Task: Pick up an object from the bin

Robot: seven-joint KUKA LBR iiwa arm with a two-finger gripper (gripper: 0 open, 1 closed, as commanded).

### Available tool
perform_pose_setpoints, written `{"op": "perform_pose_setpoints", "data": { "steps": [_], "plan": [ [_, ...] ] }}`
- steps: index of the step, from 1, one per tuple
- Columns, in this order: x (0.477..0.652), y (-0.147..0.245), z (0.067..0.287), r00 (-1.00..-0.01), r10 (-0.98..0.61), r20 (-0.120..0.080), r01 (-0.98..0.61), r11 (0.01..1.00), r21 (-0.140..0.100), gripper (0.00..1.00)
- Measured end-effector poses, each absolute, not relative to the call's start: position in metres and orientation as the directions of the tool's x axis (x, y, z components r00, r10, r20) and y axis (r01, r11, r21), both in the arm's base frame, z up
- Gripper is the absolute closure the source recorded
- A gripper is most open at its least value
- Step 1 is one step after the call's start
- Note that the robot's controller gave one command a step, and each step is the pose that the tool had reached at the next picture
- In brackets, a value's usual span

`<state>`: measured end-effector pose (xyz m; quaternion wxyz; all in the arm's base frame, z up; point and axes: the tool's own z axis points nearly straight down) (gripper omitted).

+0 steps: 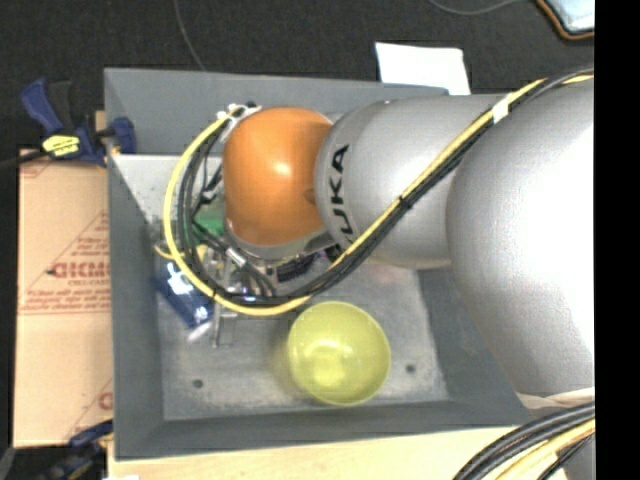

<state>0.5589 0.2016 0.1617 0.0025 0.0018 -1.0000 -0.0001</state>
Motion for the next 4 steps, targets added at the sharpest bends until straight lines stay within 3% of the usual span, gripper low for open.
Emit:
{"op": "perform_pose_setpoints", "data": {
  "steps": [1,2,3,4],
  "plan": [
    [0.561,0.201,0.166,-1.0,0.001,-0.002,0.001,1.0,0.002,0.0],
    [0.608,0.233,0.069,-0.986,0.164,-0.003,0.164,0.986,0.002,0.0],
    [0.609,0.229,0.123,-0.854,0.52,-0.008,0.52,0.854,0.01,0.0],
    [0.609,0.232,0.071,-0.984,0.178,-0.003,0.178,0.984,0.002,0.0]
  ]
}}
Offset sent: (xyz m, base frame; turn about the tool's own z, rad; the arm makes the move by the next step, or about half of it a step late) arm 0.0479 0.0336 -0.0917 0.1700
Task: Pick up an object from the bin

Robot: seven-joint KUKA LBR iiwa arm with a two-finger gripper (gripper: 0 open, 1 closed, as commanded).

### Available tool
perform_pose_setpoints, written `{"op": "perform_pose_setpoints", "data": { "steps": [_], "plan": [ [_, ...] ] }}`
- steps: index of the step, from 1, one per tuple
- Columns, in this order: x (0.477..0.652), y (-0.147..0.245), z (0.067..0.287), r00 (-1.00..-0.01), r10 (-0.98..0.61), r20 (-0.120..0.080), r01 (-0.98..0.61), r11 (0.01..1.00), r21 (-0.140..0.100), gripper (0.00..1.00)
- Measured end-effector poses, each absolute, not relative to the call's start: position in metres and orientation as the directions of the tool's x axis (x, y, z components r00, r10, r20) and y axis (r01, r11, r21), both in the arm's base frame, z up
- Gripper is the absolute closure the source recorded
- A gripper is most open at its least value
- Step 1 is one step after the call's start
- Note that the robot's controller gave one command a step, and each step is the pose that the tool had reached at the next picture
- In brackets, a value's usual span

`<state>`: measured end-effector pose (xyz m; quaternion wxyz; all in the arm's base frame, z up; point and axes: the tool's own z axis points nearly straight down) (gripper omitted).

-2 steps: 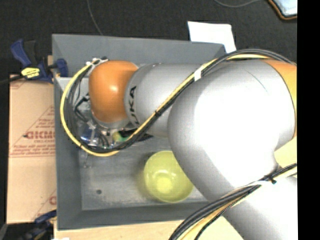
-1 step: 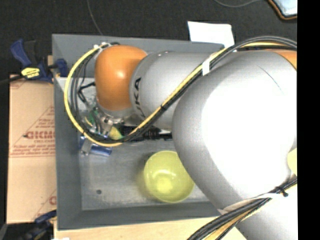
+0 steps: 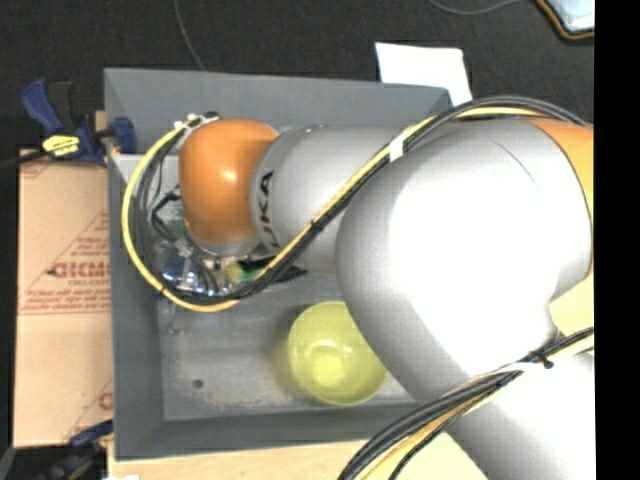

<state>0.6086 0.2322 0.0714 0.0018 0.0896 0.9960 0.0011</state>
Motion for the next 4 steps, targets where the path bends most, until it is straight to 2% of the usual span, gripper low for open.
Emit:
{"op": "perform_pose_setpoints", "data": {
  "steps": [1,2,3,4],
  "plan": [
    [0.64,0.16,0.075,-0.837,0.547,0.007,0.547,0.837,0.014,0.0],
    [0.619,0.211,0.076,-0.978,0.206,-0.021,0.207,0.978,-0.019,1.0],
    [0.618,0.211,0.076,-0.978,0.207,-0.021,0.207,0.978,-0.019,1.0],
    [0.621,0.201,0.075,-0.98,0.196,-0.013,0.196,0.981,-0.002,1.0]
  ]
}}
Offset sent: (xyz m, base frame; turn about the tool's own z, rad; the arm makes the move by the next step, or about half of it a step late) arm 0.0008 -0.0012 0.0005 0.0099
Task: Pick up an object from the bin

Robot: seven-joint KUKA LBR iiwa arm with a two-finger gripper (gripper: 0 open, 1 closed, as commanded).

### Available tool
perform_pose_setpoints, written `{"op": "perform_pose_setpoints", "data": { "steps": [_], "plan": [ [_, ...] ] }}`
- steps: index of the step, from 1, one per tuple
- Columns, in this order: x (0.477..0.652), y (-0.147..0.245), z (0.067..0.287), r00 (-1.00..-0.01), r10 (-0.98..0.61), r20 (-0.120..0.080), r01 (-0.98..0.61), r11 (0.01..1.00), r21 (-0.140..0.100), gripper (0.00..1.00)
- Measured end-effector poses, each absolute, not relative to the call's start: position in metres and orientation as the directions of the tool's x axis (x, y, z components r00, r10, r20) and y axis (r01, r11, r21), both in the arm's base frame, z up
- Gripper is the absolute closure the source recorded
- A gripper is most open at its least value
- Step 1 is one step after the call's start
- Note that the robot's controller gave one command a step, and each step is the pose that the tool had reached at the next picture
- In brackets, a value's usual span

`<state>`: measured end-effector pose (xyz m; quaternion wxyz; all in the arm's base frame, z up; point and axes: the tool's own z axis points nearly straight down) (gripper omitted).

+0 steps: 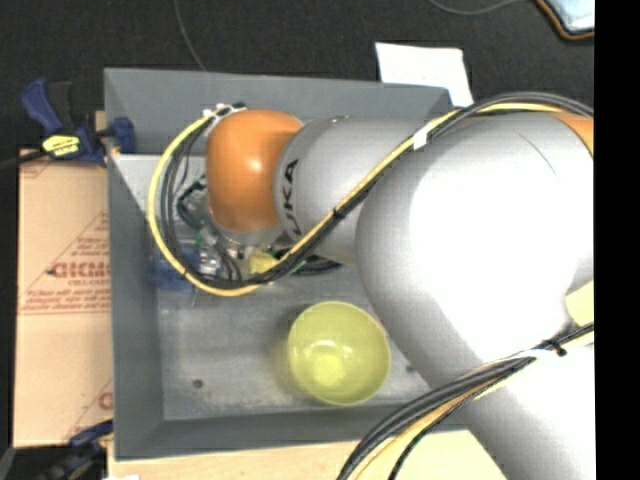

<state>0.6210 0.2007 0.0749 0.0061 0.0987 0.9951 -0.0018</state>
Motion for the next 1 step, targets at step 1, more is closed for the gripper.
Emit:
{"op": "perform_pose_setpoints", "data": {
  "steps": [1],
  "plan": [
    [0.6179,0.2043,0.1052,-0.981,0.194,-0.008,0.195,0.981,-0.008,1.0]
  ]
}}
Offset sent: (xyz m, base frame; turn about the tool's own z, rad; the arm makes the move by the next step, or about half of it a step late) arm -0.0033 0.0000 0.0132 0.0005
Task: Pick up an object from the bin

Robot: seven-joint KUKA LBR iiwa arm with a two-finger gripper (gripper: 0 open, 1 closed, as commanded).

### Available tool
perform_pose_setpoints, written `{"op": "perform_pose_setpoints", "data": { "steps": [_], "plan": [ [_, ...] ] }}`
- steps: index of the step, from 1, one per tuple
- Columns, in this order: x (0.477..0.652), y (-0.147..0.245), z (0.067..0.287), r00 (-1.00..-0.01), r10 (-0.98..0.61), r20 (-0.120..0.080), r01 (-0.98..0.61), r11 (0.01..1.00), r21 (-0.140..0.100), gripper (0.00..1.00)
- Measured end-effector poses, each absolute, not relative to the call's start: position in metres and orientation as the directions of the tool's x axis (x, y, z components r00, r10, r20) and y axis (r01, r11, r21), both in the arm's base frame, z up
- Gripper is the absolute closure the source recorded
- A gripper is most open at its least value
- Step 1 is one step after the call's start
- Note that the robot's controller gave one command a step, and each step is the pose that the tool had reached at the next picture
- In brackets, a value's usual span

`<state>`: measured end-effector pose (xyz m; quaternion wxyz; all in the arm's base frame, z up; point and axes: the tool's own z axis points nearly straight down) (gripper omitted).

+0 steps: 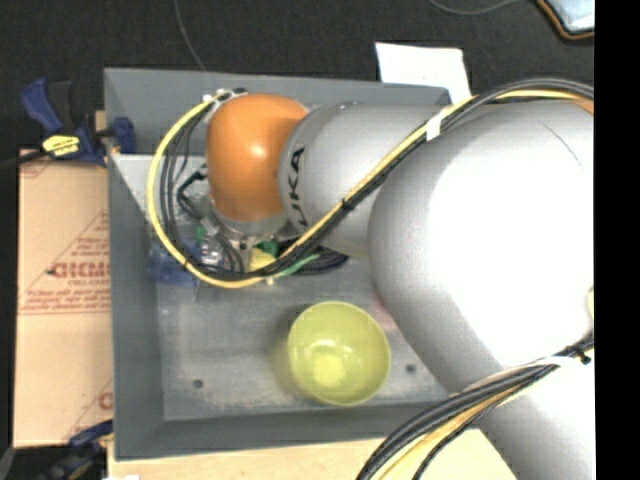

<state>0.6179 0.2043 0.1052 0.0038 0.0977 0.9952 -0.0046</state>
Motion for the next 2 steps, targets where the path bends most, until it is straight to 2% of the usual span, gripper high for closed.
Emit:
{"op": "perform_pose_setpoints", "data": {
  "steps": [1,2],
  "plan": [
    [0.62,0.206,0.134,-0.981,0.194,-0.016,0.194,0.981,-0.003,1.0],
    [0.62,0.205,0.147,-0.981,0.194,-0.016,0.194,0.981,-0.002,1.0]
  ]
}}
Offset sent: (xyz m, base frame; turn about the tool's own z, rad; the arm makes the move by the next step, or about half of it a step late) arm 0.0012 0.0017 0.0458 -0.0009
